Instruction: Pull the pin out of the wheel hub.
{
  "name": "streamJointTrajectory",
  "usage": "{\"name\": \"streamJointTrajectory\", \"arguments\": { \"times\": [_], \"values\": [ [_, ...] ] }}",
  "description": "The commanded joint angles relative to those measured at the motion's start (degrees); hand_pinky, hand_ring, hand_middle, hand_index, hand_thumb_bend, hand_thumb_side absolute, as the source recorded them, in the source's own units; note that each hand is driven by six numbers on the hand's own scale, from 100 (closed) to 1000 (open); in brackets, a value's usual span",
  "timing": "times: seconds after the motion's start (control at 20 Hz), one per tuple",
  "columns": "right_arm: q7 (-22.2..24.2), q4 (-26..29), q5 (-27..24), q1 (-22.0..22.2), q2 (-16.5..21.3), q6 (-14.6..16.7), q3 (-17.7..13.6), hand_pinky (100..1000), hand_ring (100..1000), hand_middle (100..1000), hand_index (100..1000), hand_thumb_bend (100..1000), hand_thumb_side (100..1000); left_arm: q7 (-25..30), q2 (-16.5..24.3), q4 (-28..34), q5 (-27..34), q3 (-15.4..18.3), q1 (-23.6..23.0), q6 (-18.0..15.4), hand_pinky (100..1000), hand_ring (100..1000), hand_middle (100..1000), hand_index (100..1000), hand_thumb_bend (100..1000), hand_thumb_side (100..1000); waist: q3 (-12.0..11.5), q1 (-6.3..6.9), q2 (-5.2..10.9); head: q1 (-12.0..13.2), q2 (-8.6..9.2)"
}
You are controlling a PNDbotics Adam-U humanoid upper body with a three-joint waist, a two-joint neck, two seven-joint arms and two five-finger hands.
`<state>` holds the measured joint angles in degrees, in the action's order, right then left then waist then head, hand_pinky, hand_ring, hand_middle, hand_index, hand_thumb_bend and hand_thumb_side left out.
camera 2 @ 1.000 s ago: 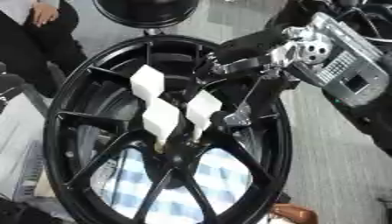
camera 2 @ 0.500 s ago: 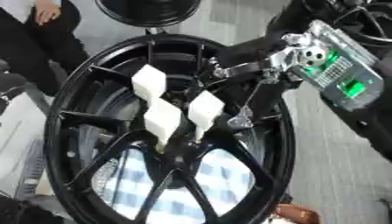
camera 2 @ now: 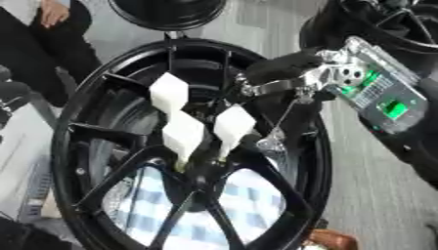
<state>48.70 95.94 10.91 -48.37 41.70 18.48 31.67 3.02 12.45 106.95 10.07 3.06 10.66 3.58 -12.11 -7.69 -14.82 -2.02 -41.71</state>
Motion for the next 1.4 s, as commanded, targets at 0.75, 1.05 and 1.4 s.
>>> {"name": "streamJointTrajectory", "arguments": {
  "times": [0.75, 1.05, 1.4],
  "values": [
    [-10.0, 2.7, -10.1, -2.9, 3.3, -9.5, -3.6, 831, 687, 323, 517, 100, 226, 0.3, 0.4, 0.8, -0.2, 0.2, 0.1, 0.0, 903, 801, 657, 804, 100, 814, 1.0, 0.44, 1.49, 0.3, 0.30],
    [-16.4, 6.6, -14.2, 0.2, 11.1, -12.7, -11.6, 842, 687, 350, 542, 100, 211, -0.1, 0.6, 0.7, -0.4, 0.7, -0.6, -0.2, 903, 801, 657, 803, 100, 812, 2.3, 0.44, 2.03, 1.0, 0.18],
    [-26.9, 8.9, -12.4, 22.1, 23.2, -12.5, -26.8, 858, 697, 398, 588, 100, 199, -1.3, 0.8, 0.7, -0.7, 1.9, -1.4, -0.3, 902, 800, 657, 803, 100, 812, 4.9, 0.74, 2.33, 2.8, 0.43]
  ]
}}
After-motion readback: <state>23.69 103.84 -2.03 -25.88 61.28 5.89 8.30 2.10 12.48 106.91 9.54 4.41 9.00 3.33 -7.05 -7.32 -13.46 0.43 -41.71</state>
